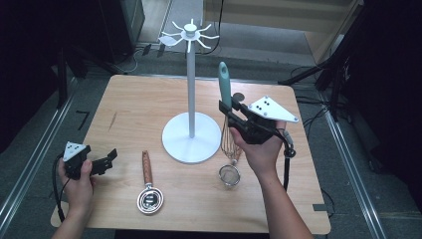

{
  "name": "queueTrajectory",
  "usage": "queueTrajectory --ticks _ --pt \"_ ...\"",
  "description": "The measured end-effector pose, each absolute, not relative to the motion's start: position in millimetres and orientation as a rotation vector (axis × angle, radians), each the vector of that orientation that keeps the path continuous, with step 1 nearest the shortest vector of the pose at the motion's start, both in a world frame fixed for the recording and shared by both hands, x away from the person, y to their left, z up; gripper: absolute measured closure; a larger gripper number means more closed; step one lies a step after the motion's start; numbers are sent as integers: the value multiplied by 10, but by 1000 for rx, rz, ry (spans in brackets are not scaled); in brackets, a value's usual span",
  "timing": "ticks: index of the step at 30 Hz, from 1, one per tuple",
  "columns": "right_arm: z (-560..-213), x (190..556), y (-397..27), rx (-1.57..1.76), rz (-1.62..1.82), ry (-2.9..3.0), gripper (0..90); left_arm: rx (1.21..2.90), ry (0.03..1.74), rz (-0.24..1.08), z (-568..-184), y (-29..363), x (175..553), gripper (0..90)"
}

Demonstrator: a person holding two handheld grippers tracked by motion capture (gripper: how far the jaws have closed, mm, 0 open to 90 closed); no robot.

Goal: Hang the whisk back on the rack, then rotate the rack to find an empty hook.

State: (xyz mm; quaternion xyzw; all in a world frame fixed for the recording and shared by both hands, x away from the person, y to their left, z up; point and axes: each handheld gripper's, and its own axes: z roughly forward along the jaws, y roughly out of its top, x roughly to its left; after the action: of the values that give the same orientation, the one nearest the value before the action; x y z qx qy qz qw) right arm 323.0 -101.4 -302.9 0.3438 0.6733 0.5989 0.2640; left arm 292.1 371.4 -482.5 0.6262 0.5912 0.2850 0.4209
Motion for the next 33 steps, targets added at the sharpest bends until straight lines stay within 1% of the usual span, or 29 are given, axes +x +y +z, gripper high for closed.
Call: queueTrajectory --ticks 19,33 --pt "-2905 3196 -851 866 1675 1790 711 1569 1483 709 -4824 3716 2921 1" --pt "-2801 3109 -598 843 1650 1751 711 1569 1480 705 -4823 3725 2920 1"
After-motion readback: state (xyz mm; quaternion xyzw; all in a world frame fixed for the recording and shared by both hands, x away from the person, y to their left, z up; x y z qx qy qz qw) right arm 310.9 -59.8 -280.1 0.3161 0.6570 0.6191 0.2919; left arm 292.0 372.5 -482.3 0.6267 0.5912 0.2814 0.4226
